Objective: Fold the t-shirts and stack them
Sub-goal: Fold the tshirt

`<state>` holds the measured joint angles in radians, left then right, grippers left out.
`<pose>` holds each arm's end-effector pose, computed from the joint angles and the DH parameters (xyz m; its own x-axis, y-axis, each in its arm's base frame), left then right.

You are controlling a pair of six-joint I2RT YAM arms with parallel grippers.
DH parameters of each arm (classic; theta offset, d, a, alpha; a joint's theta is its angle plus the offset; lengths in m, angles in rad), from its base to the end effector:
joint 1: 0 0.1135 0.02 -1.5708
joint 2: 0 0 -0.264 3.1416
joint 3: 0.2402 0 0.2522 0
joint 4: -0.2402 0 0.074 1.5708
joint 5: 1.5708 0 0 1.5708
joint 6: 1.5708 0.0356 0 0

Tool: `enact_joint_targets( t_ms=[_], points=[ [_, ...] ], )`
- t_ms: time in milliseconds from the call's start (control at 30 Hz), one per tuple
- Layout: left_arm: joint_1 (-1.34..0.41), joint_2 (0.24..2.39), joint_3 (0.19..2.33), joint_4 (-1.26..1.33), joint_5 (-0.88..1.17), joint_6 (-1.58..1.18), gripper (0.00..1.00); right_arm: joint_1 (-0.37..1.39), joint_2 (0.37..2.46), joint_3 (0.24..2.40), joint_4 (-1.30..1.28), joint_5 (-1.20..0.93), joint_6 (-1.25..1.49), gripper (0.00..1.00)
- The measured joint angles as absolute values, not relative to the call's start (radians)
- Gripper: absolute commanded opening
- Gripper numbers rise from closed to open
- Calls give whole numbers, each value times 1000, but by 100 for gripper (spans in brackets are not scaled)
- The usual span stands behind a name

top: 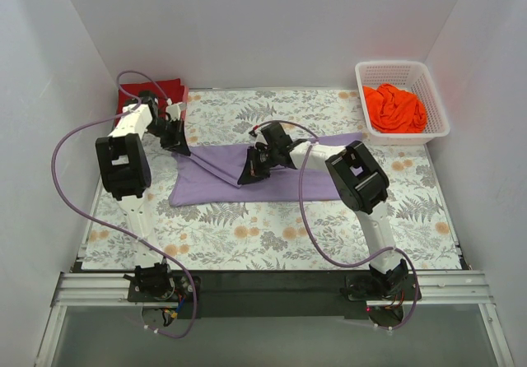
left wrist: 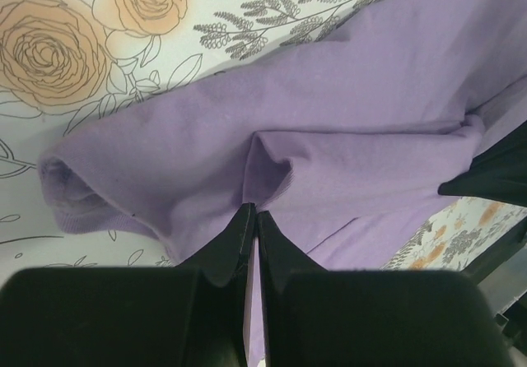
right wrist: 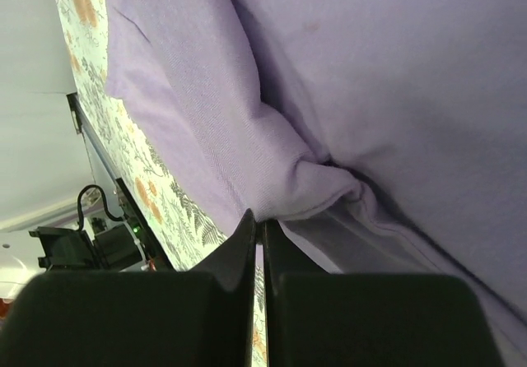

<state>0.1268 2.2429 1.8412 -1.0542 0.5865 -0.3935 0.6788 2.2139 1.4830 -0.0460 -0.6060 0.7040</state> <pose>0.4441 0.0368 0.1766 -0.8939 -0.4359 0.1049 -0.4170 0.7223 -0.5517 0.3565 0.3136 0.1335 -0.9546 -0.0865 -0.2851 -0.2811 0.5782 0.7659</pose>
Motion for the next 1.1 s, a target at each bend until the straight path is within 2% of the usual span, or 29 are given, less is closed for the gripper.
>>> enact_joint_targets(
  t_ms=[100,167,200,233,267,367,400,433,600,800,933,1100],
  points=[
    [128,2242,1841,-1070,567,-383,0,690,2214,1483,-44,-606,708,1],
    [129,2241,1841,-1073,557,-379,0,696,2214,1483,-42,-606,711,8],
    [129,2240,1841,-1075,554,-377,0,699,2214,1483,-41,-606,714,16],
    [129,2239,1841,-1077,551,-375,3,702,2214,1483,-41,-606,718,19],
    [129,2238,1841,-1079,545,-373,10,704,2214,1483,-43,-607,721,22],
    [134,2234,1841,-1072,525,-363,21,709,2214,1483,-54,-610,720,44],
    [138,2232,1841,-1071,519,-361,22,708,2214,1483,-56,-611,714,50],
    [143,2230,1841,-1069,516,-361,23,707,2212,1482,-58,-614,708,52],
    [170,2170,1816,-1048,529,-358,23,677,2174,1481,-85,-670,635,46],
    [142,1987,1700,-960,571,-388,18,610,2056,1475,-170,-700,445,30],
    [77,1957,1650,-891,617,-437,14,582,1983,1475,-234,-677,326,28],
    [23,2042,1610,-836,643,-508,11,520,1963,1477,-364,-639,176,29]
  ],
)
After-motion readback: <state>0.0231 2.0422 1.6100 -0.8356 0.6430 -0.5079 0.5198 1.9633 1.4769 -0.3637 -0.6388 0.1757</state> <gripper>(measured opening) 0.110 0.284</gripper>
